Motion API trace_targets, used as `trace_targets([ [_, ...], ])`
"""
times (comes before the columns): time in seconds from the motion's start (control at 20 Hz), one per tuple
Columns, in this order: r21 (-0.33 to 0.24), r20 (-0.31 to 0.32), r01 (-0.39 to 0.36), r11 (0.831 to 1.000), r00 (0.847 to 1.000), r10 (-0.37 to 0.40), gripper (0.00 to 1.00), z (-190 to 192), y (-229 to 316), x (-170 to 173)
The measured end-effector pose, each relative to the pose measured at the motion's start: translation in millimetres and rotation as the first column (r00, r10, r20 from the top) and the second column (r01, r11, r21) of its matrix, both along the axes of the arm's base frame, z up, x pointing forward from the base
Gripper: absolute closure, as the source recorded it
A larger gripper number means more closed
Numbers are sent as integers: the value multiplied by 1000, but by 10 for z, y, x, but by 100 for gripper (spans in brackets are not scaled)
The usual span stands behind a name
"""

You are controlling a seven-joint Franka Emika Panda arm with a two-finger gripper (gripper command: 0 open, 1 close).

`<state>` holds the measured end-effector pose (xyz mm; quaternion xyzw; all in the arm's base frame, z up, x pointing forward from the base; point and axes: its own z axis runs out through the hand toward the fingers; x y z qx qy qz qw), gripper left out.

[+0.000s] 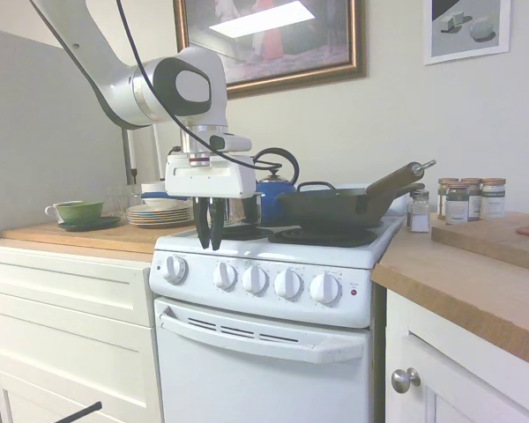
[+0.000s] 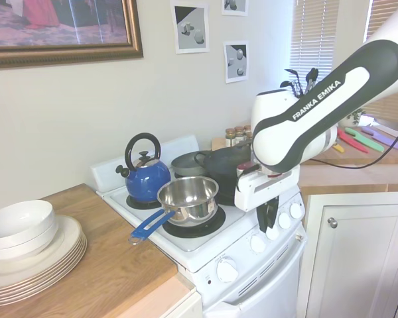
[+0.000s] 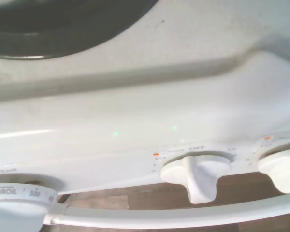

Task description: Turn on the stove on the bottom left

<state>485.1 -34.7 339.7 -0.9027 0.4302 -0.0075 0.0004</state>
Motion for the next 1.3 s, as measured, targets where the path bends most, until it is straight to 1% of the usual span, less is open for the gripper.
trace_targets([
  [0.45, -11, -14, -2, 1000, 1000, 2, 100, -143, -56, 8],
  [0.9, -17, -30, -21, 1000, 999, 20, 100, -350, -9, -17],
  [1.3, -22, -20, -31, 999, 999, 30, 100, -364, 24, 0],
])
